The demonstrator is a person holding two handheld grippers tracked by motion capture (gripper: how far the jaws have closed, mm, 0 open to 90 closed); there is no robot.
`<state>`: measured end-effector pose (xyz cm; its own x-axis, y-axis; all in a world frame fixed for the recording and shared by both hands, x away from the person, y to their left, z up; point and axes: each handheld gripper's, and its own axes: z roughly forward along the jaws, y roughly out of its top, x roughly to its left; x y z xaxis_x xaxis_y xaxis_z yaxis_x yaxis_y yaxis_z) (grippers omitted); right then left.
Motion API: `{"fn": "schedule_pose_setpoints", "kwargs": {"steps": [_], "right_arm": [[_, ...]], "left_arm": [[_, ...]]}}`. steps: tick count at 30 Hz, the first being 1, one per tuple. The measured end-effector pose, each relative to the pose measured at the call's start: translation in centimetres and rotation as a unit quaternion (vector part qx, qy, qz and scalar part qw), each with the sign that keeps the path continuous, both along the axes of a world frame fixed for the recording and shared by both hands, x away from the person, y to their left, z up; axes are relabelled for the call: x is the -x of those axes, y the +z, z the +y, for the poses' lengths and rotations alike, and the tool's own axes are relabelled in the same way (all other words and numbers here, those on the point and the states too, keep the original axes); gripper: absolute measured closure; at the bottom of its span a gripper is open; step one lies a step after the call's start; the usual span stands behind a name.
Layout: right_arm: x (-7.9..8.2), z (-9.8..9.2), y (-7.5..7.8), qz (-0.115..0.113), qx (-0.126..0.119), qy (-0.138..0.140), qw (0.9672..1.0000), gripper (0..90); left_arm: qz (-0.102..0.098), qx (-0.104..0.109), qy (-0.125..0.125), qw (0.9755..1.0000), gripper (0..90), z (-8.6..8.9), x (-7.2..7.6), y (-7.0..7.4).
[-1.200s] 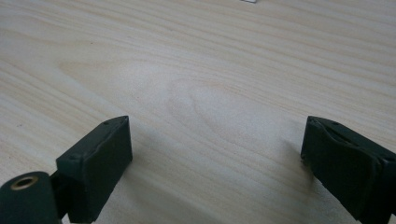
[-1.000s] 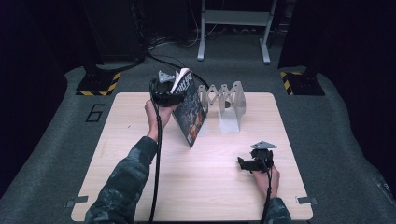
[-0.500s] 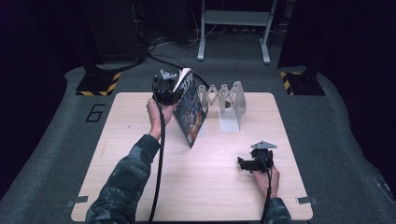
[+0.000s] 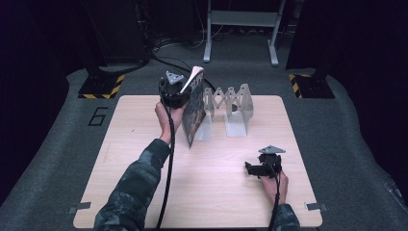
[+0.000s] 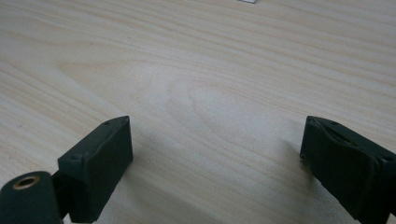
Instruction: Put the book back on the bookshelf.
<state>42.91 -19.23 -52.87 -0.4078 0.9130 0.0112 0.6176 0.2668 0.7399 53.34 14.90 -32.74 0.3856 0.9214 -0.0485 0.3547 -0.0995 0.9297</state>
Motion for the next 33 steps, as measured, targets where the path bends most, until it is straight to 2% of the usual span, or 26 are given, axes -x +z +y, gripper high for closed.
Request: {"fn": "schedule_pose_setpoints", "kwargs": {"steps": [7, 15, 18, 21, 25, 33], "right_arm": [[0.0, 0.0, 0.0, -0.001, -0.001, -0.003, 1.0000, 9.0], [0.0, 0.0, 0.0, 0.000, 0.001, -0.001, 1.0000, 9.1], [0.0, 0.0, 0.0, 0.000, 0.001, -0.001, 1.0000, 9.1], [0.0, 0.0, 0.0, 0.000, 0.001, -0.001, 1.0000, 9.2], [0.0, 0.0, 0.0, -0.001, -0.001, -0.003, 1.0000, 9.2], [0.0, 0.0, 0.0, 0.000, 0.000, -0.001, 1.0000, 9.2]], "left_arm": [[0.015, 0.029, 0.008, 0.9994, 82.2, 0.4, -0.5, -0.8], [0.011, 0.030, 0.005, 0.9995, 79.2, 1.0, -0.5, -0.8], [0.006, 0.021, -0.002, 0.9997, 70.5, 1.2, -0.1, -0.4], [0.000, 0.013, 0.000, 0.9999, 54.7, 1.3, 0.4, 0.1], [-0.003, 0.003, -0.003, 1.0000, 38.2, 1.5, 1.0, 0.3], [-0.009, -0.002, -0.004, 0.9999, 19.2, 2.3, 2.4, 0.0]]}}
